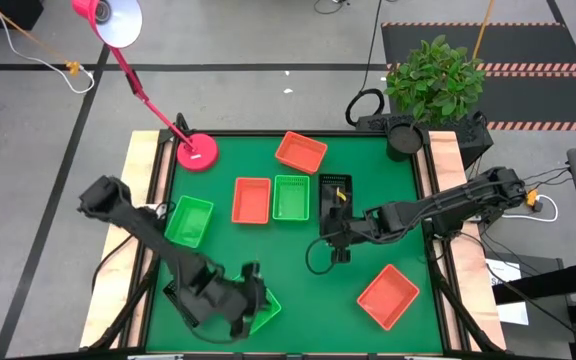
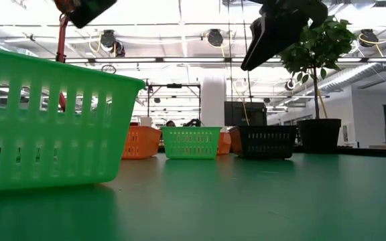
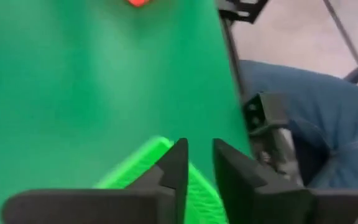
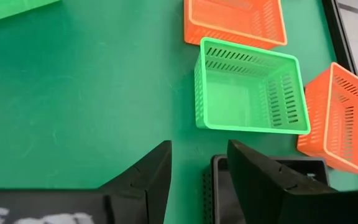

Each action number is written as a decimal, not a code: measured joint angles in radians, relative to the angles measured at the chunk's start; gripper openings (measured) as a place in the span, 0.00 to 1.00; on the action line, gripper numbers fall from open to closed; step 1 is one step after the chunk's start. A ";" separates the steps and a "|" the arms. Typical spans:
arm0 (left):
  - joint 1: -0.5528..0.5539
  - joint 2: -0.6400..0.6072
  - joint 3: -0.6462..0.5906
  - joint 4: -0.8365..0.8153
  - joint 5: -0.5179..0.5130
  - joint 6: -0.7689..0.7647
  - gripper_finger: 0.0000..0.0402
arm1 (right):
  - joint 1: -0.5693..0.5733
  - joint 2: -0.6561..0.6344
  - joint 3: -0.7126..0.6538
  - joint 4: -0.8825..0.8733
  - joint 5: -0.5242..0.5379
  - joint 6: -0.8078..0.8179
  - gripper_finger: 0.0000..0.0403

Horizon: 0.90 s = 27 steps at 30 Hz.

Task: Stack baskets by color
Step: Stack the bottom green basket on top of the other top right green basket

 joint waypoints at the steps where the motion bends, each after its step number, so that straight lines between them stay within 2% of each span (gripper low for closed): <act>1: -0.012 0.006 0.000 0.001 0.001 -0.025 0.24 | 0.000 0.000 0.000 0.000 0.000 0.000 0.38; 7: -0.064 0.031 0.001 -0.049 -0.012 -0.182 0.45 | 0.000 0.000 0.000 -0.001 0.000 0.025 0.38; 15: -0.098 0.118 0.002 -0.040 -0.007 -0.287 0.54 | 0.049 0.000 0.000 -0.011 -0.001 0.042 0.38; 20: -0.087 0.123 0.001 -0.045 0.011 -0.338 0.53 | 0.079 0.000 0.000 -0.008 0.001 0.056 0.38; 27: -0.070 0.125 0.001 -0.038 0.025 -0.323 0.36 | 0.092 0.000 0.000 -0.007 0.002 0.069 0.38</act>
